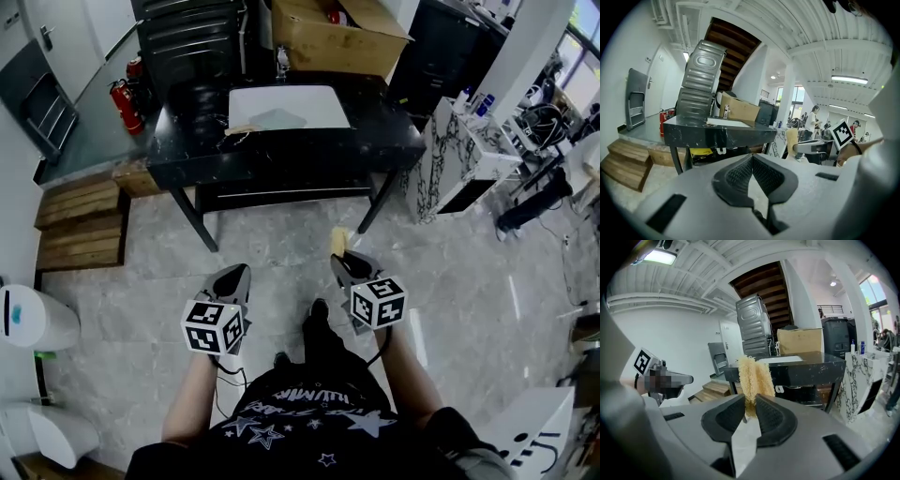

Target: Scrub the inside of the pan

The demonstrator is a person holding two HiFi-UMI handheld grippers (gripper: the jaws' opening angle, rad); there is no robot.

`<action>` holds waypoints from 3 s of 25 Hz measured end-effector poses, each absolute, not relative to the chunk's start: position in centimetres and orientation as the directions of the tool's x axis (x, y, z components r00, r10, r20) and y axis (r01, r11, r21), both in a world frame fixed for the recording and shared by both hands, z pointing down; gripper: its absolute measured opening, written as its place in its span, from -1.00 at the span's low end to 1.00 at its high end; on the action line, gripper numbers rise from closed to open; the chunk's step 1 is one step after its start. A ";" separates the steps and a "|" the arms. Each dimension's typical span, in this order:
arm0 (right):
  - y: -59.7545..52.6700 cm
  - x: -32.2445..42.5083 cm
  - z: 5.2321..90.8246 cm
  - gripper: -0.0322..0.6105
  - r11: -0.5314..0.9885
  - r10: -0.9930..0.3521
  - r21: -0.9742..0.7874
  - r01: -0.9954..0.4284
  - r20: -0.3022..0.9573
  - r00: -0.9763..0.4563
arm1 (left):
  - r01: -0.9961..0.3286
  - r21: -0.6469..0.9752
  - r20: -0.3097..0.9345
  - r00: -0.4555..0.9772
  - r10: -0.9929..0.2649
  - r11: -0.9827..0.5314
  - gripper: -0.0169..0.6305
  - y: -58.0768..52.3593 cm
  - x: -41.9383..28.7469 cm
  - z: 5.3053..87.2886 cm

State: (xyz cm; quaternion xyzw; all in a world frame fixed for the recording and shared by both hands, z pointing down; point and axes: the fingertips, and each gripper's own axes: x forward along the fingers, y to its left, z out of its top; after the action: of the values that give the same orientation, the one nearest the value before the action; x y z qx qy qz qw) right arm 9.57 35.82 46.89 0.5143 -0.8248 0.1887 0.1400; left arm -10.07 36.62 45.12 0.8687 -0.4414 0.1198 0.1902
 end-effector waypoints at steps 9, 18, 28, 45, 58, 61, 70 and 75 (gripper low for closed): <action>28.5 9.9 48.2 -0.68 0.416 -0.780 -0.215 -0.884 0.416 -0.468 | -0.840 0.223 0.398 0.542 -0.740 -0.495 -0.92 30.7 -10.1 46.1; 16.7 12.6 48.9 -0.68 0.425 -0.764 -0.256 -0.868 0.413 -0.496 | -0.868 0.207 0.419 0.496 -0.760 -0.452 -0.92 20.1 -8.2 46.1; 6.6 15.6 48.7 -0.68 0.453 -0.740 -0.276 -0.848 0.415 -0.530 | -0.888 0.212 0.438 0.460 -0.773 -0.408 -0.92 11.3 -5.3 45.9; -4.5 16.7 48.4 -0.68 0.556 -0.678 -0.295 -0.777 0.379 -0.629 | -0.936 0.150 0.431 0.353 -0.831 -0.319 -0.92 2.3 -4.0 44.6; -11.0 15.2 49.4 -0.68 0.519 -0.690 -0.293 -0.803 0.411 -0.596 | -0.921 0.167 0.414 0.389 -0.823 -0.352 -0.92 -6.3 -6.3 44.8; -14.1 15.1 49.1 -0.68 0.486 -0.710 -0.296 -0.822 0.415 -0.569 | -0.906 0.168 0.411 0.423 -0.807 -0.390 -0.92 -9.5 -6.8 44.6; -21.8 12.1 49.5 -0.68 0.457 -0.713 -0.264 -0.849 0.462 -0.527 | -0.888 0.162 0.412 0.457 -0.788 -0.431 -0.92 -17.7 -9.8 44.5; -24.3 10.6 50.6 -0.68 0.449 -0.688 -0.266 -0.853 0.507 -0.519 | -0.884 0.177 0.424 0.465 -0.777 -0.433 -0.92 -20.2 -11.4 45.2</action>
State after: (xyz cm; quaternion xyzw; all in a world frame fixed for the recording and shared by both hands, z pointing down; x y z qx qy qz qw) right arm 10.57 -24.28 50.64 0.4615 -0.8348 0.2505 0.1654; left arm -11.41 -20.23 45.15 0.8346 -0.4976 0.1409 0.1899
